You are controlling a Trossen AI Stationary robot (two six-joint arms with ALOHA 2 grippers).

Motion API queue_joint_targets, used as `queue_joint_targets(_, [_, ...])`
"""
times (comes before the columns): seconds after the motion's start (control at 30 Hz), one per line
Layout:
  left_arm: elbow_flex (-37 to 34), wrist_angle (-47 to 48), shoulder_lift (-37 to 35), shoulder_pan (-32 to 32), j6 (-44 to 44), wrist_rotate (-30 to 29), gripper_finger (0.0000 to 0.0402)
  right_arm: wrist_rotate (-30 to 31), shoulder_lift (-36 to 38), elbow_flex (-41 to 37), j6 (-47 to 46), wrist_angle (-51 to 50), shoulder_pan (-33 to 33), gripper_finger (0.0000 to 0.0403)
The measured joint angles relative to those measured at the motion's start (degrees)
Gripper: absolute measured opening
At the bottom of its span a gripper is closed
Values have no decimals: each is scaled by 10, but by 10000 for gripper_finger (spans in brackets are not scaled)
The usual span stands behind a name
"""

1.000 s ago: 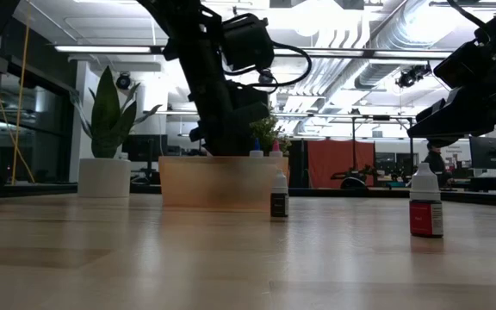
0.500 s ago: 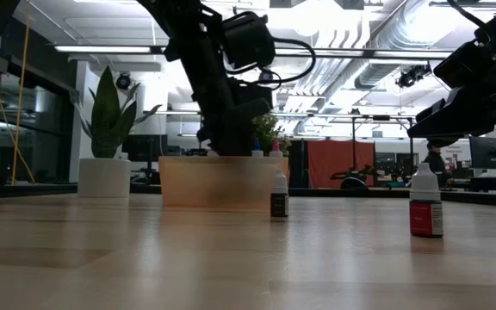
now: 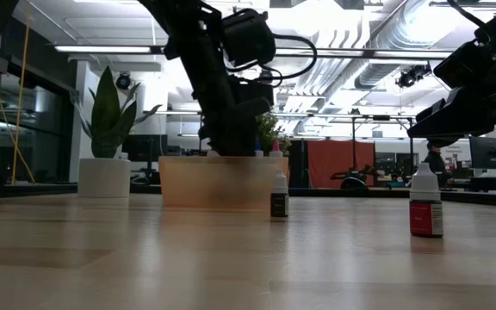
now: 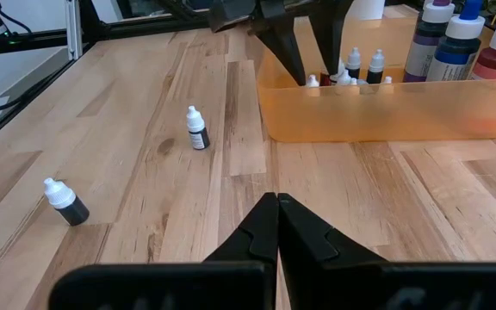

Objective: Pick & Place food coloring
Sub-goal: Put the small red food coloring bottle into the orange bin

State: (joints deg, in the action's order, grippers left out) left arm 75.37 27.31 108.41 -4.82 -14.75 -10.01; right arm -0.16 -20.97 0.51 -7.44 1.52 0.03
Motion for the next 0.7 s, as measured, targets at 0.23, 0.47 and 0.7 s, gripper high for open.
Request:
queue_joint_targets(0.23, [16,0,-2,5,15,-1,189,0,0,0,0,0,0,0])
queue_joint_targets(0.47, [40,-5,-13,14,45,-5,189,0,0,0,0,0,0,0])
queue_joint_targets(0.7, [42,-5,-57,25,45,-23,189,0,0,0,0,1,0,0])
